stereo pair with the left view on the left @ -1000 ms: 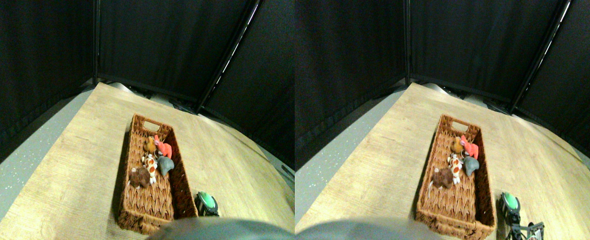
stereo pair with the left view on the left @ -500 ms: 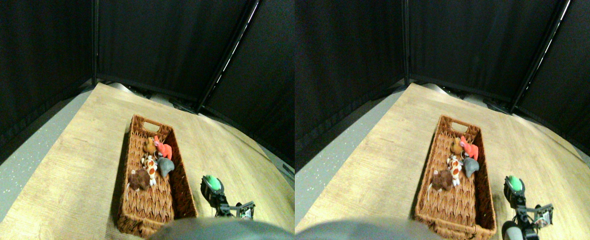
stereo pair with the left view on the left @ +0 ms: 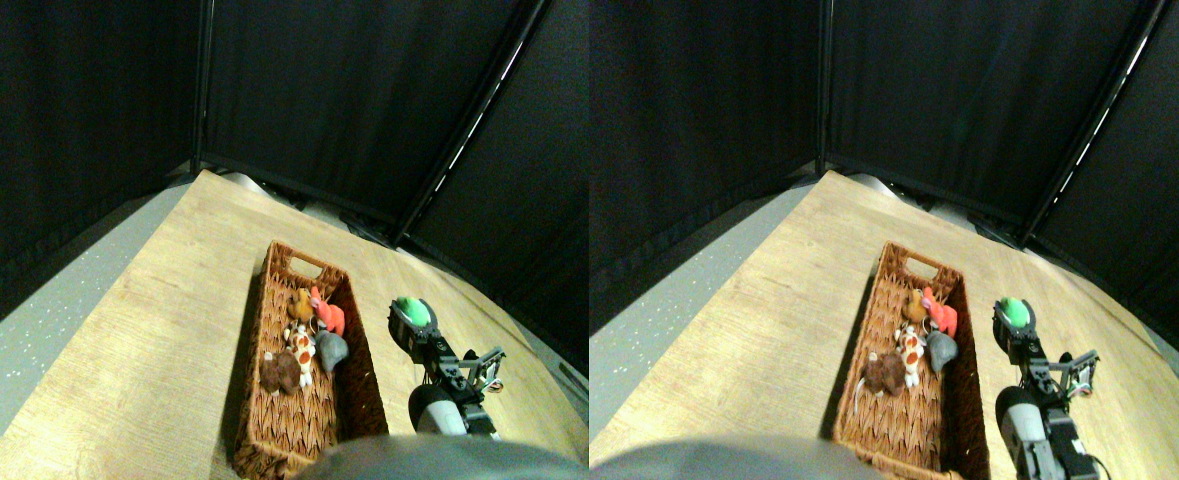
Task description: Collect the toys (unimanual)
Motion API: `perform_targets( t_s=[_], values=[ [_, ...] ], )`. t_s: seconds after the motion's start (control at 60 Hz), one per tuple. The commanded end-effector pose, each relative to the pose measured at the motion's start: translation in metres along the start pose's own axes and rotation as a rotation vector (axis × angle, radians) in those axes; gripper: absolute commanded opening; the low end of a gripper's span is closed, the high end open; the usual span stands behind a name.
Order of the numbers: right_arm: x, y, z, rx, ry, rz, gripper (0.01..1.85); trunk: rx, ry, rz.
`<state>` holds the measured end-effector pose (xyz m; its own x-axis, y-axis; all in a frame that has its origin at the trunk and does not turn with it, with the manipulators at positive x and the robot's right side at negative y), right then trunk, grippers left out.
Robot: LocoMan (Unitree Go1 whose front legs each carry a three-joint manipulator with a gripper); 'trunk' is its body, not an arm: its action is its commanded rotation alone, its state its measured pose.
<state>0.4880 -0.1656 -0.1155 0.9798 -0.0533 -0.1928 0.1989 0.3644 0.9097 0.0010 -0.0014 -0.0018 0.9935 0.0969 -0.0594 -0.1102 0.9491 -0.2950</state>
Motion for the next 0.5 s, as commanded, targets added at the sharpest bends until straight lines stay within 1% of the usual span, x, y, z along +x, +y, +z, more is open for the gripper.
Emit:
perform_targets(
  t_s=[0.017, 0.033, 0.05, 0.1, 0.233, 0.283, 0.333, 0.4, 0.45, 0.5],
  values=[
    [-0.001, 0.011, -0.005, -0.035, 0.021, 0.053, 0.06, -0.024, -0.017, 0.022],
    [0.000, 0.012, -0.007, -0.045, 0.038, 0.060, 0.06, -0.028, -0.019, 0.026],
    [0.000, 0.012, -0.007, -0.045, 0.038, 0.060, 0.06, -0.031, -0.020, 0.029],
    [0.001, 0.015, -0.014, 0.014, 0.064, 0.059, 0.06, -0.037, -0.024, 0.035],
    [0.003, 0.019, -0.031, 0.005, 0.119, 0.081, 0.06, -0.056, -0.032, 0.061],
    [0.003, 0.020, -0.035, -0.007, 0.122, 0.080, 0.06, -0.064, -0.034, 0.069],
    [0.003, 0.022, -0.042, -0.010, 0.157, 0.091, 0.06, -0.072, -0.036, 0.077],
    [0.002, 0.024, -0.049, -0.001, 0.157, 0.090, 0.06, -0.081, -0.039, 0.087],
    [0.001, 0.025, -0.053, 0.004, 0.162, 0.080, 0.06, -0.086, -0.036, 0.093],
    [0.001, 0.026, -0.058, 0.023, 0.182, 0.077, 0.06, -0.090, -0.037, 0.097]
  ],
)
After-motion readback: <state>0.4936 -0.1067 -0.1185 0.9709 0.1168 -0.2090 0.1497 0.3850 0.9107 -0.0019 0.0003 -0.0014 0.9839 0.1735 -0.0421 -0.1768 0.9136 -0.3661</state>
